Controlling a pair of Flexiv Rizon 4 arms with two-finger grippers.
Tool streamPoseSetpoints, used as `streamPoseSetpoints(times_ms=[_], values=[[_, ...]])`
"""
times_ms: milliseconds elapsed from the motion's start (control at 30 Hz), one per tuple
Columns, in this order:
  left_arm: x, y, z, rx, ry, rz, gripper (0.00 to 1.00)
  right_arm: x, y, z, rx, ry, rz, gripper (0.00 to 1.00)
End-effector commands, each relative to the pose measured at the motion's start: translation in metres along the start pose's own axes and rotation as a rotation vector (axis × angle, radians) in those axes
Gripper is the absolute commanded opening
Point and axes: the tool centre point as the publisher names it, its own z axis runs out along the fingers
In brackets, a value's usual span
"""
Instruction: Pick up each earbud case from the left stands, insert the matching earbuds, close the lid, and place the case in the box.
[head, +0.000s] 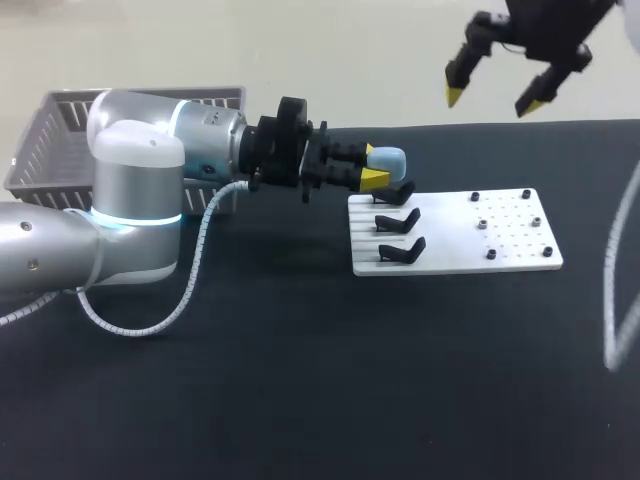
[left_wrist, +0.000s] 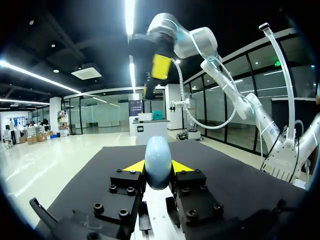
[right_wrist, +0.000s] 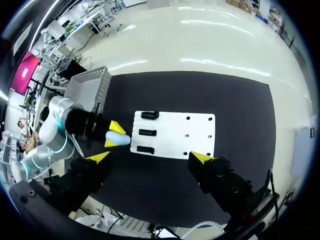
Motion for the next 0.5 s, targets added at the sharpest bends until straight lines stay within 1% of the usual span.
streamPoseSetpoints(times_ms=[33, 100, 200, 267, 333, 367, 433, 500], values=[[0.001, 0.0, 0.0, -0.003, -0.002, 0.003, 0.0, 0.047, 0.0, -0.003, -0.014, -0.329, -0.006, 1.0], [0.001, 0.0, 0.0, -0.003, -0.002, 0.003, 0.0, 0.049, 0.001, -0.001, -0.024, -0.344, -0.003, 1.0], [-0.004, -0.008, -0.007, -0.046, -0.01, -0.014, 0.0, 0.047, 0.001, 0.001, -0.045, -0.35, 0.01, 1.0], [-0.011, -0.015, -0.013, -0.101, 0.001, -0.034, 0.0, 0.047, 0.001, 0.001, -0.045, -0.35, 0.01, 1.0], [-0.022, -0.025, -0.02, -0.158, 0.02, -0.046, 0.0, 0.047, 0.001, 0.001, -0.045, -0.35, 0.01, 1.0], [-0.026, -0.028, -0.022, -0.174, 0.02, -0.046, 0.0, 0.047, 0.001, 0.001, -0.045, -0.35, 0.01, 1.0], [-0.038, -0.038, -0.033, -0.239, 0.033, -0.047, 0.0, 0.047, 0.001, 0.001, -0.045, -0.35, 0.01, 1.0], [-0.049, -0.045, -0.046, -0.307, 0.065, -0.049, 0.0, 0.047, 0.001, 0.001, -0.045, -0.35, 0.01, 1.0]])
